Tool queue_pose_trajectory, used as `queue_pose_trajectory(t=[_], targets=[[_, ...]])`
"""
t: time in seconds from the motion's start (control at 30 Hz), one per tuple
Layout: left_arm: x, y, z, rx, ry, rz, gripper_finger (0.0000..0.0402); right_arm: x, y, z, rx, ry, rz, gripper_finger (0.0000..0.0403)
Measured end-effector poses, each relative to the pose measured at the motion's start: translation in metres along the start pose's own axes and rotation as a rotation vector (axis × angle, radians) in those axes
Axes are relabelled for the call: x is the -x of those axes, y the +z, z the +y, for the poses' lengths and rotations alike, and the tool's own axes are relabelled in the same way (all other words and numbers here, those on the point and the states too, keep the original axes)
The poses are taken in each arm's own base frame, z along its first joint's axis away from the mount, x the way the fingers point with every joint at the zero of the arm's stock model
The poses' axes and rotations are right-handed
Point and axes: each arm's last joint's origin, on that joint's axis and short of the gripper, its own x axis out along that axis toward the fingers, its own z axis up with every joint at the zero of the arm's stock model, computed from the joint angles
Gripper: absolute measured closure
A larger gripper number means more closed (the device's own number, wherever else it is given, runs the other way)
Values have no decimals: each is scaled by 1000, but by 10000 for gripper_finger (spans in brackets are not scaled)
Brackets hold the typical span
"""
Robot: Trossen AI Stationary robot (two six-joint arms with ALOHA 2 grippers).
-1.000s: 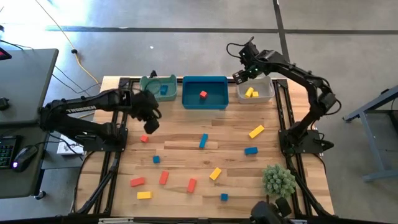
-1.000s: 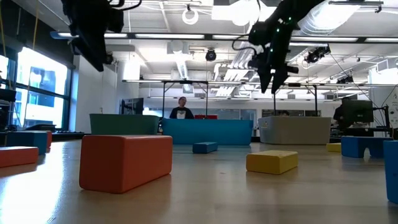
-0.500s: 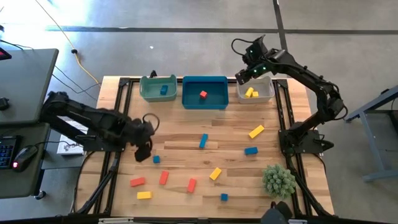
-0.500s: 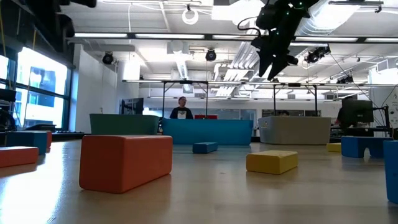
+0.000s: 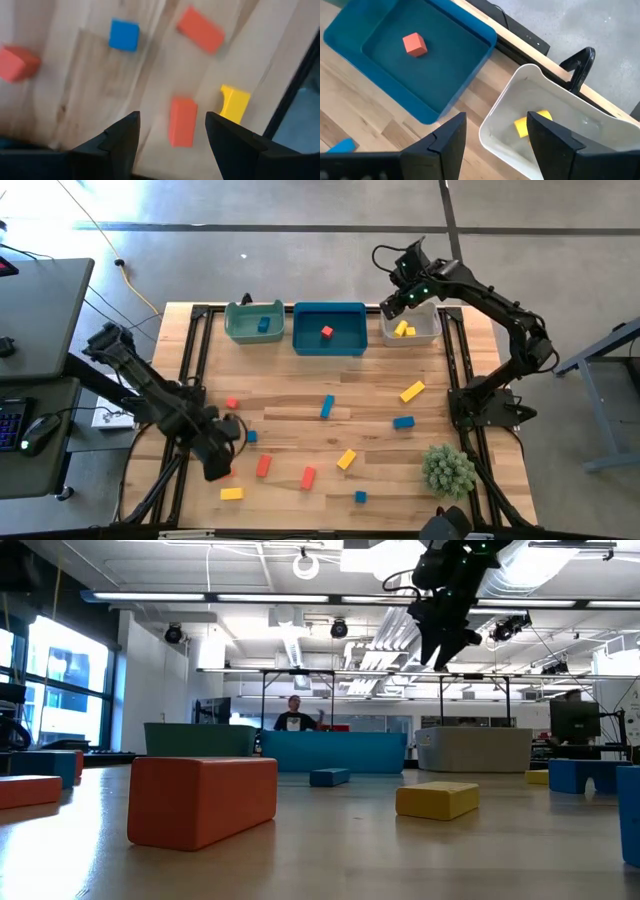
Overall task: Sort & place blocks by color
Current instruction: Put the orange block into the blue bin
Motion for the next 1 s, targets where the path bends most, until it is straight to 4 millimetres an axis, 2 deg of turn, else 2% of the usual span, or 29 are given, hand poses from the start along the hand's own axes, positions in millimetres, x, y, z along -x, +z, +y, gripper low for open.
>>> queue_pose_trajectory(t=[0.2,0.43,0.67,1.0], targets=[[-22,-16,-20,-1,64,68,188,0,-1,0,13,3,10,206],[-38,-32,-40,0,34,112,188,0,-2,1,29,24,23,206],[-54,-46,-49,-13,98,134,188,0,-2,1,29,38,25,206],[-88,-49,-56,-27,231,161,188,0,-2,1,33,38,28,206]])
